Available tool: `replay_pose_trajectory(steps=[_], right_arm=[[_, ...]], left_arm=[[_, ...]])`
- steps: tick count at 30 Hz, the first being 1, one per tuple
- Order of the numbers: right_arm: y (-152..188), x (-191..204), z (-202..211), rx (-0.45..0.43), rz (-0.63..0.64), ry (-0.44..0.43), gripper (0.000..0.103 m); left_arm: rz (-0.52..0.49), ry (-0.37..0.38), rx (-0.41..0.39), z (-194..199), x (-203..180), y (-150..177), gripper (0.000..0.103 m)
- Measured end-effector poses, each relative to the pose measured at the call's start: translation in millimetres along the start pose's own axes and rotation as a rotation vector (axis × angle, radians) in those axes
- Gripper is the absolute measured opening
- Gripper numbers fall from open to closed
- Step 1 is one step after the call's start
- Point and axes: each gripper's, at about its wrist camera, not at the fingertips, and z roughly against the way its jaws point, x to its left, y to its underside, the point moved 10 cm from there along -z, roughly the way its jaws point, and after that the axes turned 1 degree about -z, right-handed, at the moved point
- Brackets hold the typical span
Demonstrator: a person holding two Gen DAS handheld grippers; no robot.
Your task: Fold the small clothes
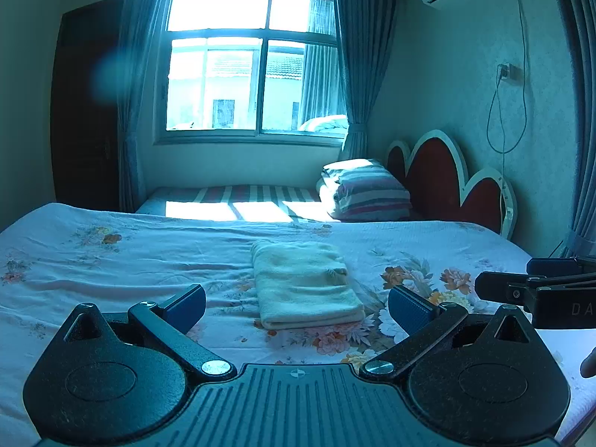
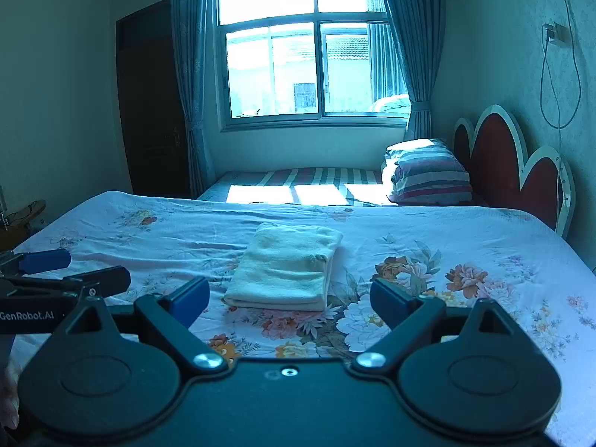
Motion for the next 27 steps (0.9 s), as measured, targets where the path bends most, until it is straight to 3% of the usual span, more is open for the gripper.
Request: replay_pose_trajectory(steps=[27], right_arm=[[1.1,-6.9,-4.7,0.001,-0.004,0.013,0.093]], left_arm=[[-0.005,0.01,-0.005,-5.9,-6.9,0.2,0.103]])
